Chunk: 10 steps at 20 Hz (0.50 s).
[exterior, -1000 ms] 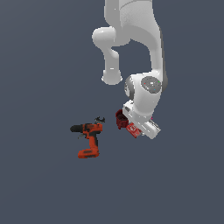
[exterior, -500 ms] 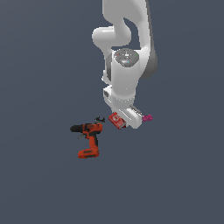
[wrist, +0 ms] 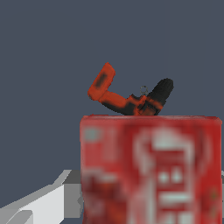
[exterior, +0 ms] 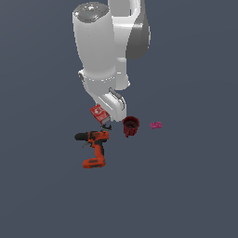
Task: Pick up a designated object from a clutter of objects.
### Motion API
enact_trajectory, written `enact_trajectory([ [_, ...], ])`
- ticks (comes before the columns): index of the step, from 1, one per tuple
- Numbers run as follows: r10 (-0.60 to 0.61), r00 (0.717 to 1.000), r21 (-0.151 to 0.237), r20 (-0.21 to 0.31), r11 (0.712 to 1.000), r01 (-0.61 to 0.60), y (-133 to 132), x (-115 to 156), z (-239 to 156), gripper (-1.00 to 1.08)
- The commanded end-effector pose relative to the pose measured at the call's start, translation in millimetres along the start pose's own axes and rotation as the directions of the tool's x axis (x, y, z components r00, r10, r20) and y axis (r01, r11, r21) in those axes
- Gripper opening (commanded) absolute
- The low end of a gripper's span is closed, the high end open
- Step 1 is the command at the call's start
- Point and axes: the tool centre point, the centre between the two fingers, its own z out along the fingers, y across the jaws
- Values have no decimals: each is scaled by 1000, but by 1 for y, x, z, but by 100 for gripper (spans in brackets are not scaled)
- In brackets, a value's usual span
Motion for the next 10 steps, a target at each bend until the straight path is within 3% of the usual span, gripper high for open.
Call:
enact_trajectory([
  [1, -1, 1000, 0, 1, 1000, 1, 15, 18, -24, -100],
  [10, 0, 1000, -2, -1, 1000, 0, 63, 82, -105, -100],
])
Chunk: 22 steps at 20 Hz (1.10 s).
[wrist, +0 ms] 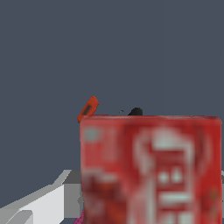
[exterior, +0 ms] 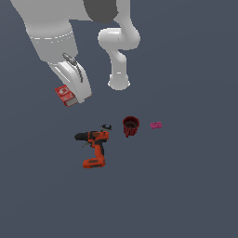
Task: Pick up a designated object from a clutter of objects.
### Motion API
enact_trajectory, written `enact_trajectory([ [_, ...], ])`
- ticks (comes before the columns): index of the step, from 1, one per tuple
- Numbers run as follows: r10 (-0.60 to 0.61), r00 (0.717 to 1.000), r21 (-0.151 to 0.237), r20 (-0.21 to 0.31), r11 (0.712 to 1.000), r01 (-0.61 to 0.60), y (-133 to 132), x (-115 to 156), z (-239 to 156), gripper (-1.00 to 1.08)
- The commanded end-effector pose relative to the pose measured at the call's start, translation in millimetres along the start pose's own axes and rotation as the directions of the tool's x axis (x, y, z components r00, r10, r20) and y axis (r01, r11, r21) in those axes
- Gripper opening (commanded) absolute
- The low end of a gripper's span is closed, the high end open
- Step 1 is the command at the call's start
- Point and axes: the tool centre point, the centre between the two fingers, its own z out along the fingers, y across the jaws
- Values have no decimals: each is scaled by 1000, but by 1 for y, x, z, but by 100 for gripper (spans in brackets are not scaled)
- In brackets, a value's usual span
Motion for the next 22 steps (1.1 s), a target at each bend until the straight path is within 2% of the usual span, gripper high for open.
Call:
enact_trajectory([
  [1, -1, 1000, -2, 0, 1000, 1, 12, 16, -21, -100],
  [11, -1, 1000, -3, -1, 1000, 1, 41, 60, -73, -100],
  [22, -2, 1000, -3, -1, 1000, 2, 48, 74, -89, -100],
])
